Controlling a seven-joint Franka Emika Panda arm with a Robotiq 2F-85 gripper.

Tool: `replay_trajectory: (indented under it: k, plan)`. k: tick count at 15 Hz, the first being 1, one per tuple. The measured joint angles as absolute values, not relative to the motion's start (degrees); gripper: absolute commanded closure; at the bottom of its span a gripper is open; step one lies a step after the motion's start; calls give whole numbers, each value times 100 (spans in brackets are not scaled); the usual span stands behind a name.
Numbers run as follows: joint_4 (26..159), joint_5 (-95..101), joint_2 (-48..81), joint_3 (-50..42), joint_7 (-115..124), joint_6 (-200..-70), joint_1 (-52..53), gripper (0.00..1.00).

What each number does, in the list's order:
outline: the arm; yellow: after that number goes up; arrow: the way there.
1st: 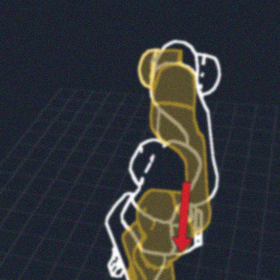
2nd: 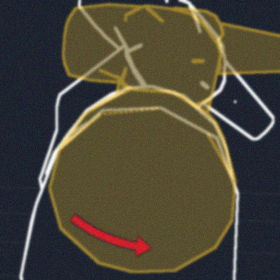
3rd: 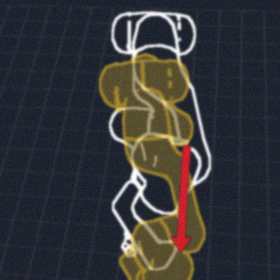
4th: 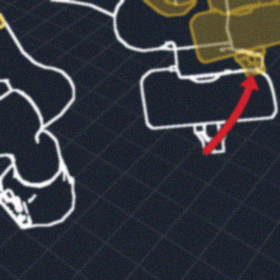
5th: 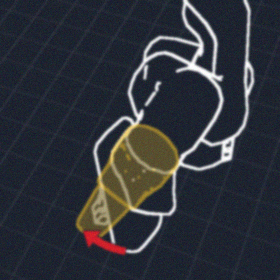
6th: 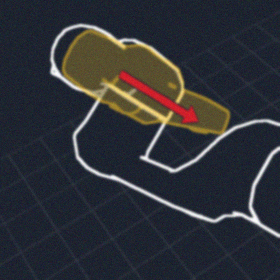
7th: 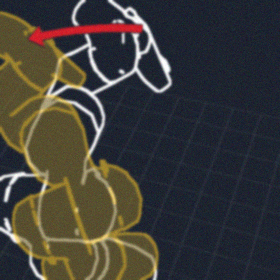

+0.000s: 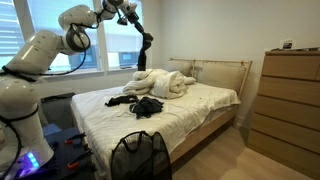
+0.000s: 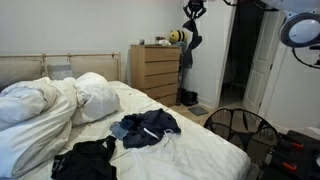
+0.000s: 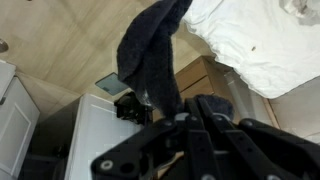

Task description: Put some of the clothes on the bed in the laundry hamper

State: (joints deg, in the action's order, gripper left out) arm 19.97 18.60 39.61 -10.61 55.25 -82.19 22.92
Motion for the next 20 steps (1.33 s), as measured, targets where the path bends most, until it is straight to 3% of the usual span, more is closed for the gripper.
replay_trajectory:
  k: [20]
  plan:
    - [1997,2014,1584,-855,4557,-5215,1578,99]
